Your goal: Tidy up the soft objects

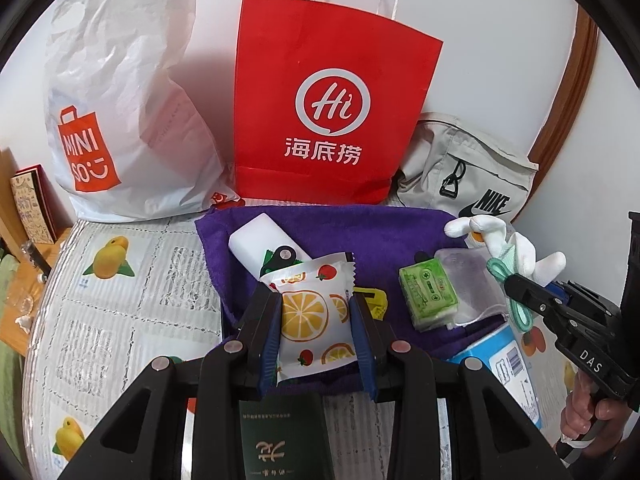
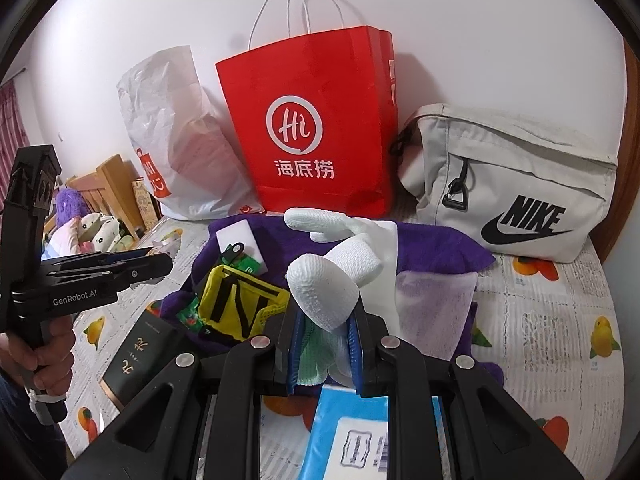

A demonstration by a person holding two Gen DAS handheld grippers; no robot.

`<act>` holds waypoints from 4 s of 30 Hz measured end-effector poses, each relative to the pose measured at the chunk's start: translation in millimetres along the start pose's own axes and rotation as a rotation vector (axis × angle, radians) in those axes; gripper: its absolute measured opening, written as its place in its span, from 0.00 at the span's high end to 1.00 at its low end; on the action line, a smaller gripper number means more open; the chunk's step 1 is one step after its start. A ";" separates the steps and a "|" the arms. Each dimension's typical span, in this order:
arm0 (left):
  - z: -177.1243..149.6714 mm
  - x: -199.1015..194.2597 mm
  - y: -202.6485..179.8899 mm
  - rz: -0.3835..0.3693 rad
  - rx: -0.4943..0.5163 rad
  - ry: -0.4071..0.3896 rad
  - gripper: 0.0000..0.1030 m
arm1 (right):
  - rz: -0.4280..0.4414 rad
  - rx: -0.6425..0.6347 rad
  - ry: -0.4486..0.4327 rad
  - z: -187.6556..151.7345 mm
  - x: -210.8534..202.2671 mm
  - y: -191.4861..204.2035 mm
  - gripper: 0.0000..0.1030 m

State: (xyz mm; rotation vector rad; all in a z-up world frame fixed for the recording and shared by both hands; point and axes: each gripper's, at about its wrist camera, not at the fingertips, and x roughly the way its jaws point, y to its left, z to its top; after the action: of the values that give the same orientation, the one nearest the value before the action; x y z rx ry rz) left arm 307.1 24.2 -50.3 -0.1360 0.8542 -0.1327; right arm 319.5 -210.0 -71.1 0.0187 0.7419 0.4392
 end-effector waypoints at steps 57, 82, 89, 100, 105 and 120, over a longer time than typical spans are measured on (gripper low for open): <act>28.8 100.7 2.1 0.018 -0.011 0.163 0.48 | 0.001 0.016 0.170 9.4 88.6 -16.4 0.28; -12.9 -58.5 -2.5 0.055 -0.022 0.028 0.34 | -0.060 0.115 0.071 -13.1 -61.0 9.8 0.26; -47.5 -108.7 -16.4 0.047 -0.019 0.002 0.28 | -0.088 0.107 0.005 -41.2 -122.0 31.9 0.21; -116.4 -188.9 -43.8 0.037 0.027 -0.078 0.19 | -0.172 0.052 -0.106 -88.8 -206.9 80.8 0.02; -143.0 -213.7 -57.8 0.040 0.034 -0.104 0.14 | -0.178 0.038 -0.117 -112.7 -233.8 100.9 0.02; -191.0 -249.2 -70.3 0.052 0.029 -0.143 0.12 | -0.212 0.089 -0.179 -158.1 -291.9 106.3 0.02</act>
State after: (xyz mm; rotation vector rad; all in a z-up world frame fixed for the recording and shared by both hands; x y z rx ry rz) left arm -3.8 -15.0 22.5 -0.0945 0.7124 -0.0856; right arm -14.7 -249.8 19.4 0.0617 0.5791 0.1986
